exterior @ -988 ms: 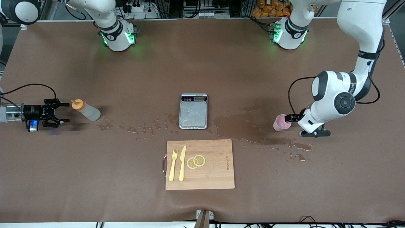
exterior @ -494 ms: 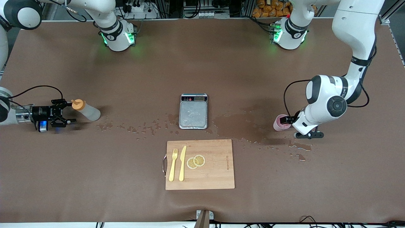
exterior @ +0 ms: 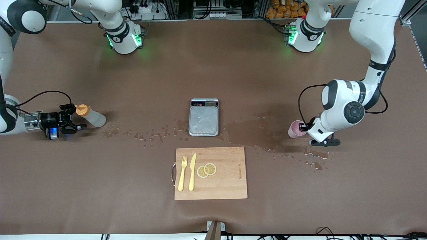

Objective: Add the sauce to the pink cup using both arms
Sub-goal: 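Grasp the pink cup with the left gripper while the right gripper grasps the bottle, then carry the pink cup onto the scale while the right gripper lifts the bottle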

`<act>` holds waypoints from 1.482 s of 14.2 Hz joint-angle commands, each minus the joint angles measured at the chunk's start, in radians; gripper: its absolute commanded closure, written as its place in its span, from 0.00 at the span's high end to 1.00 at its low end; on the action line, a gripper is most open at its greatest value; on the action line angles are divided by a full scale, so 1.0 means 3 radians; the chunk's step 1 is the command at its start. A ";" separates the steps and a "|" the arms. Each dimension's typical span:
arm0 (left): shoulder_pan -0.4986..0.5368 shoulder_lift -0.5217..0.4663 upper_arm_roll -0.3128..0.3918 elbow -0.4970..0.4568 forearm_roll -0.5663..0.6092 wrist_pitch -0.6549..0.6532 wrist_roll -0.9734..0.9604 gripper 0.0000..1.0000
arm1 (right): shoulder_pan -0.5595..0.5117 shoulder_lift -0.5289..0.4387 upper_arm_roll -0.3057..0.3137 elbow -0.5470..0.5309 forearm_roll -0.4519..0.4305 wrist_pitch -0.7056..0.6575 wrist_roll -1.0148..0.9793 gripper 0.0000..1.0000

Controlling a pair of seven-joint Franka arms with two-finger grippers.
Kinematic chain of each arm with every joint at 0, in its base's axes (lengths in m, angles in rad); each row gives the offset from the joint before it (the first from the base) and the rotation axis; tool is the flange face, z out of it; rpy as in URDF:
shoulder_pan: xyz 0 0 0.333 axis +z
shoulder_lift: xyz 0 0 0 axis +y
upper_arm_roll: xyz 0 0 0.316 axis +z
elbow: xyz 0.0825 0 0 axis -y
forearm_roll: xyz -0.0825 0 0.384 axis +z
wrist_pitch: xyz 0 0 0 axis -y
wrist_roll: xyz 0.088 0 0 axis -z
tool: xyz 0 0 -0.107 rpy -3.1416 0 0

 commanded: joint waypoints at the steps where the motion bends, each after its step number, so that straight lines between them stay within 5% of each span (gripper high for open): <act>1: 0.0031 -0.0126 -0.0010 0.0000 -0.0047 -0.0144 -0.0019 0.00 | 0.0003 0.0076 0.0001 0.0067 0.0064 -0.0041 0.0047 1.00; 9: 0.0021 -0.0433 -0.0071 0.0117 -0.0093 -0.0395 -0.0059 0.00 | 0.0064 0.0112 0.0006 0.0052 0.0064 -0.0051 0.0042 1.00; 14: -0.0010 -0.0398 -0.0270 0.0327 -0.0196 -0.0415 -0.0702 0.00 | 0.0085 0.0112 0.0031 -0.0010 0.0064 -0.0056 0.0032 1.00; 21: -0.0259 -0.0147 -0.0690 0.0746 -0.0196 -0.0415 -0.2256 0.00 | 0.0080 0.0112 0.0041 -0.0010 0.0064 -0.0082 0.0027 0.56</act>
